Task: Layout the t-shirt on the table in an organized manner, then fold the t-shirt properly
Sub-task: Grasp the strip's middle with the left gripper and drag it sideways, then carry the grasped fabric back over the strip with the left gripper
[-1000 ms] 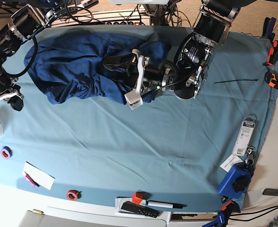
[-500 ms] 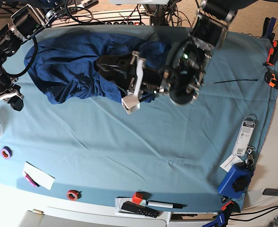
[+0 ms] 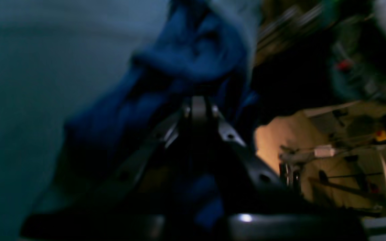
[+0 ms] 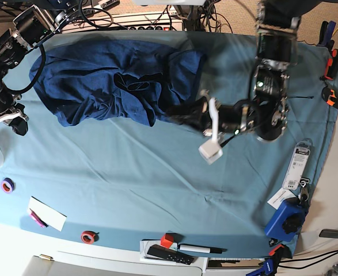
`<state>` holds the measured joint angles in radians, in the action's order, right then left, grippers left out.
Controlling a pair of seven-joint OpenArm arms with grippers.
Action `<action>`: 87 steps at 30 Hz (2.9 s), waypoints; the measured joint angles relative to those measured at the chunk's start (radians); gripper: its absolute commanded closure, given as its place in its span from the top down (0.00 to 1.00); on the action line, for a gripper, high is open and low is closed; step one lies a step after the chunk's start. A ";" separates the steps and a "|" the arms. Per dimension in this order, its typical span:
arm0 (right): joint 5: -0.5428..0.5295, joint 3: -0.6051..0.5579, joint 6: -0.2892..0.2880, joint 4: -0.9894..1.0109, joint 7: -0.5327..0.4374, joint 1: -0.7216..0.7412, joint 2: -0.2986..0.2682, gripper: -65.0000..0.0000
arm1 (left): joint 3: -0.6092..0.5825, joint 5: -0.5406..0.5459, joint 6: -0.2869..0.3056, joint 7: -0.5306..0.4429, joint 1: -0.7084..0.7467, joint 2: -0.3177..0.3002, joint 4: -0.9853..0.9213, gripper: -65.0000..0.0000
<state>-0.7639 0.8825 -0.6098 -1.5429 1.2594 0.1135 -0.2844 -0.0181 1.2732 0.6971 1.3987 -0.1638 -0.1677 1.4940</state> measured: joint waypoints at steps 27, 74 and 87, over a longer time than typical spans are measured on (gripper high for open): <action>0.002 0.000 0.000 0.000 -0.003 0.000 0.000 0.00 | 0.000 -0.425 0.000 -0.188 0.027 -0.016 0.039 0.00; 0.001 0.000 0.000 0.000 -0.003 0.000 0.000 0.00 | -0.505 -0.325 -0.002 -0.202 0.035 0.079 0.122 0.00; 0.004 0.000 0.000 0.000 -0.003 0.000 0.000 0.00 | -0.183 -0.603 -0.003 -0.310 0.039 0.078 0.446 0.00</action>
<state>-0.7597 0.8825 -0.6098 -1.5425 1.2568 0.1131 -0.2848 -0.2016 0.6704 0.6945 1.0889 -0.1246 -0.0895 1.9396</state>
